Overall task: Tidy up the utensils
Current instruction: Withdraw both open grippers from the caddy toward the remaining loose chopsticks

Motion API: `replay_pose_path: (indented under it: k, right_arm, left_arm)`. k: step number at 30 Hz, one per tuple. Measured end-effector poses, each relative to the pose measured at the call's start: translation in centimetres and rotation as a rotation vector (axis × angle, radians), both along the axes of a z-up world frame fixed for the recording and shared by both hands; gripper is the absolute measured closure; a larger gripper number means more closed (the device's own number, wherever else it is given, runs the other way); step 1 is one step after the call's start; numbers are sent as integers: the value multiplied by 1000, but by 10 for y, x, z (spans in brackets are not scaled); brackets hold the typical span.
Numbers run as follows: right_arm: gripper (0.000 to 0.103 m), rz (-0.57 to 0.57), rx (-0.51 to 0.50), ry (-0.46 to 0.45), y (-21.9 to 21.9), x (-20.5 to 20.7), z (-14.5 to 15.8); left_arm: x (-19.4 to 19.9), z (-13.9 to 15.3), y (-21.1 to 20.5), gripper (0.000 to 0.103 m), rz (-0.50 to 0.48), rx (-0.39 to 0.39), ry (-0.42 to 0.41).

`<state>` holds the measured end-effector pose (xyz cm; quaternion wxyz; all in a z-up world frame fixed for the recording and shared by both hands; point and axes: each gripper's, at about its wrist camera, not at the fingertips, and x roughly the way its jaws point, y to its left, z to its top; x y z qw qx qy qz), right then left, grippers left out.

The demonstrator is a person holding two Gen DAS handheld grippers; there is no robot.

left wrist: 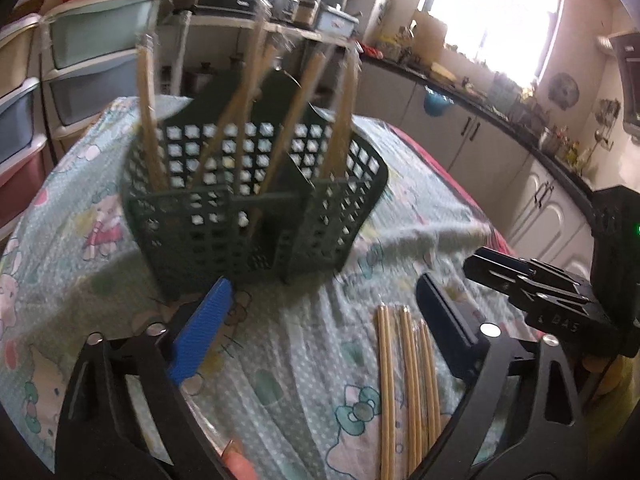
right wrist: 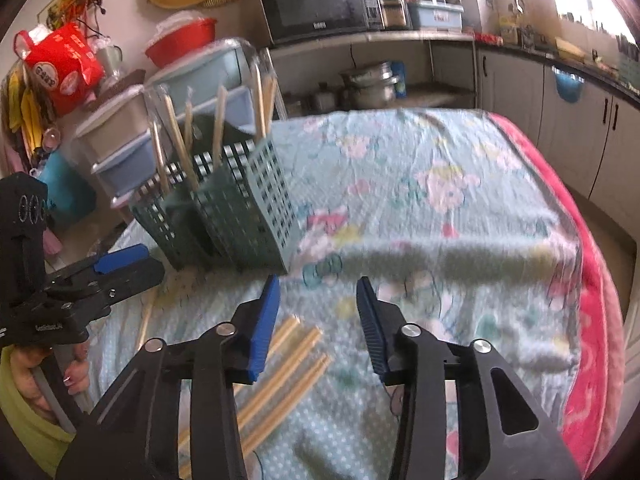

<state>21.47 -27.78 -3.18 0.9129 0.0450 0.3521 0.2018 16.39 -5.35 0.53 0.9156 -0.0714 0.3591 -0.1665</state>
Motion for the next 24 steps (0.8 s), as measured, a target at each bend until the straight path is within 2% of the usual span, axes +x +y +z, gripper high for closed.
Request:
replay_pose_path:
  k: [2,5,8,12,21,24]
  right_arm:
    - [70,3,0,26,-1,1,-7]
    - [70,9,2,70,-3,5,-19]
    - [71,9,12,109,-5,9,-29]
    - [76,16,28,165,-7,15,-43]
    - [76,36,47,240,-4,22,-59]
    - [79,40,50,264,-2,26,-66]
  left_arm:
    - [3,-8,-8,30,-21,19,29]
    - [8,-20,-17,33,-41,32,82]
    - [12,-30,-23,41,-56,30,119]
    - [16,-43,-33,51,-86,39,167]
    - [21,-61,-55,57,-150,67,219]
    - [23,-65,-59,58,-157,77,228]
